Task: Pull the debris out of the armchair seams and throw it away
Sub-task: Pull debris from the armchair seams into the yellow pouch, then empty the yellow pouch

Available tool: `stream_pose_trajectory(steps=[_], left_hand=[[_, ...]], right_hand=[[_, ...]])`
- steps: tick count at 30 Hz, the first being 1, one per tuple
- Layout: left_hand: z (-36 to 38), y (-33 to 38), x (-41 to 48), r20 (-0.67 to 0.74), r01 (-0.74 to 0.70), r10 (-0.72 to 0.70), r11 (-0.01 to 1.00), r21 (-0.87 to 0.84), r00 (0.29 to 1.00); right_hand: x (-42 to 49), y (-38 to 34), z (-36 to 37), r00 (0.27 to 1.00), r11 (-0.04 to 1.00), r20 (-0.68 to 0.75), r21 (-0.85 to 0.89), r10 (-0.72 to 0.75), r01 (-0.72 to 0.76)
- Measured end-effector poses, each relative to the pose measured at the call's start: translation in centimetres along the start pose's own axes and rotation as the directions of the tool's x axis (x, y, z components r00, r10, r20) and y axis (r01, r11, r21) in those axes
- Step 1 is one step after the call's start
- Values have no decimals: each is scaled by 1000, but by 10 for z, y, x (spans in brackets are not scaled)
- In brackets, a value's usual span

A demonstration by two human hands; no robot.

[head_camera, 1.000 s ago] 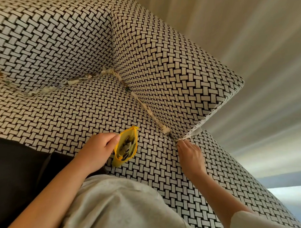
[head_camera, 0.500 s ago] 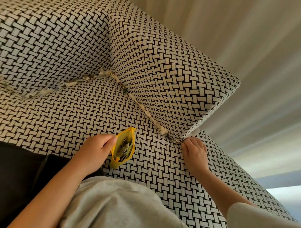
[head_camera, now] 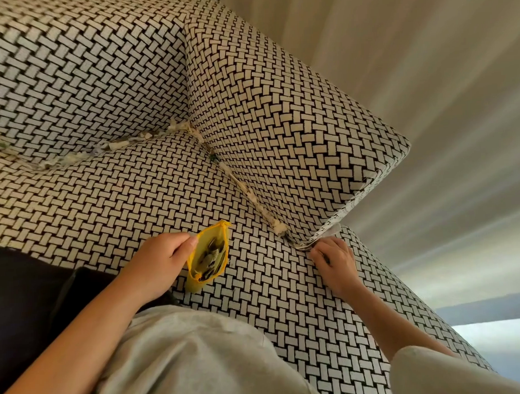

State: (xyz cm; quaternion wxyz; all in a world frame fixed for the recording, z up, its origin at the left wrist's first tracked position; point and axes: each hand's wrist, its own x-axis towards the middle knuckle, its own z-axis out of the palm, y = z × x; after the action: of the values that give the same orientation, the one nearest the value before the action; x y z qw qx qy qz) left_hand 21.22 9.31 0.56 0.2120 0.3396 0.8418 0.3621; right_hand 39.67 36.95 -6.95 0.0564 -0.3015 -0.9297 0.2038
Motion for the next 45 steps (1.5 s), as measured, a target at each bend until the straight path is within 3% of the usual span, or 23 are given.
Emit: stream_pose_trajectory(steps=[5, 10, 13, 18, 24, 27, 30, 33, 36, 39, 45], left_hand=[[1, -1, 1, 2, 7, -7, 1000, -17, 1000], [1, -2, 1, 9, -7, 8, 1000, -10, 1000], [1, -2, 1, 12, -2, 2, 1000, -6, 1000], [2, -1, 0, 9, 16, -16, 1000, -17, 1000], [1, 3, -3, -18, 62, -62, 998, -9, 998], [2, 3, -1, -28, 95, -96, 995, -36, 995], [0, 1, 0, -43, 131, -135, 988, -82, 990], [-5, 6, 0, -80, 164, -185, 962, -220, 980], [-12, 11, -1, -158, 174, -240, 923, -344, 958], [-27, 9, -4, -285, 178, -349, 855, -488, 893], [-72, 9, -9, -448, 33, -441, 740, -672, 778]], right_hand=[[-4, -2, 1, 1000, 993, -30, 117, 8, -5], [-14, -9, 6, 956, 927, -225, 363, 191, -100], [-19, -25, 5, 920, 930, -325, 355, 218, -95], [-17, -60, 12, 972, 903, -217, 429, 90, 13], [-3, -131, 8, 959, 801, -230, 535, -166, 267], [1, -160, 6, 918, 734, -208, 553, -337, 394], [10, -175, 14, 847, 736, -217, 421, -485, 530], [17, -187, 17, 892, 775, -180, 444, -414, 449], [30, -207, 13, 930, 797, 4, 517, -368, 313], [51, -238, 6, 887, 777, 151, 561, -436, 286], [71, -325, -12, 779, 662, 168, 651, -605, 373]])
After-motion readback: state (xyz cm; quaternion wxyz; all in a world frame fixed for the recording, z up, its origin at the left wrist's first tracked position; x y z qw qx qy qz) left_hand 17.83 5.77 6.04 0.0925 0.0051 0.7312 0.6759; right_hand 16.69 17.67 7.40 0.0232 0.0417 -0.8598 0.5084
